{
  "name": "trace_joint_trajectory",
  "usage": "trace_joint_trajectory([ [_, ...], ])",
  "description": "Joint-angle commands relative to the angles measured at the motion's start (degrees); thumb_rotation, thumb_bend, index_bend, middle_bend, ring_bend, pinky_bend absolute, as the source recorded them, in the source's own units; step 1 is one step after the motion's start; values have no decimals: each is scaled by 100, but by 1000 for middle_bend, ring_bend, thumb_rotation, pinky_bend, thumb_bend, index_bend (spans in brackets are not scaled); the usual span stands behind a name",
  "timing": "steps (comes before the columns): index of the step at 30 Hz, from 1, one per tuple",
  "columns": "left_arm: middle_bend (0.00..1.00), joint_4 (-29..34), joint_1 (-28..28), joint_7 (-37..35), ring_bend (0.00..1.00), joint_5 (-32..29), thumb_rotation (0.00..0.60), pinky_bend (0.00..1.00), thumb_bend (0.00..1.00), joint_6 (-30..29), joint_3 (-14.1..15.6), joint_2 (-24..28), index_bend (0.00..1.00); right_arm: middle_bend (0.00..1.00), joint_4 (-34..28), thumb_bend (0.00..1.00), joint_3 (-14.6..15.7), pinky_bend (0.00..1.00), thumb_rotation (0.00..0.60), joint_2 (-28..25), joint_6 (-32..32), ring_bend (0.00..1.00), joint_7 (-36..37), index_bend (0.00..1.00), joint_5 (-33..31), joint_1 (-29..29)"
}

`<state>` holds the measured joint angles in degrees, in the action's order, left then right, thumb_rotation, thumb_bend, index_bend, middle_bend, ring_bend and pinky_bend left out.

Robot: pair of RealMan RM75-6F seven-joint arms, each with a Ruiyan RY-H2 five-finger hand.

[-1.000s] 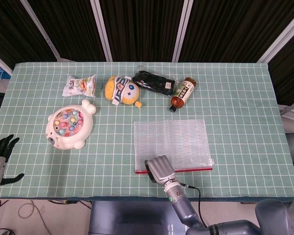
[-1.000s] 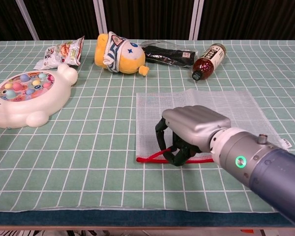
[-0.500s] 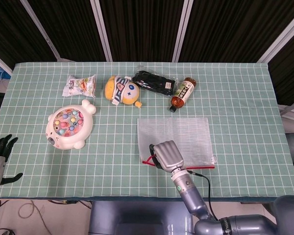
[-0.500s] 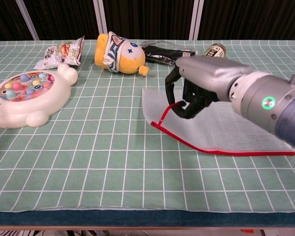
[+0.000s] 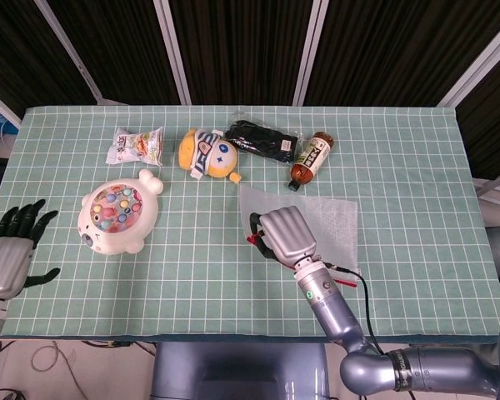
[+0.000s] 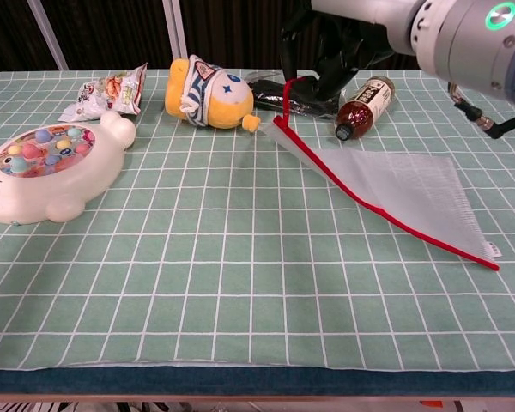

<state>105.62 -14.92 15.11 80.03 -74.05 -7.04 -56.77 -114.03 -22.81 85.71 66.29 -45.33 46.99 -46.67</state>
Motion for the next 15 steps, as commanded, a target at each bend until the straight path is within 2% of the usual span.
trace_joint_trajectory([
  [1, 0, 190, -474, 218, 0, -105, 600, 44, 87, 482, -279, 149, 185, 1000, -61, 640, -45, 992, 600, -116, -46, 1000, 85, 658, -92, -76],
  [9, 33, 60, -1565, 172, 0, -559, 600, 63, 140, 1663, -764, 31, 285, 1000, -52, 641, -107, 992, 600, -263, -93, 1000, 239, 662, -292, -302],
  [15, 68, -171, -2279, -103, 0, -924, 600, 89, 150, 2484, -965, -209, 315, 1000, -35, 641, -94, 993, 600, -271, -65, 1000, 335, 664, -464, -461],
])
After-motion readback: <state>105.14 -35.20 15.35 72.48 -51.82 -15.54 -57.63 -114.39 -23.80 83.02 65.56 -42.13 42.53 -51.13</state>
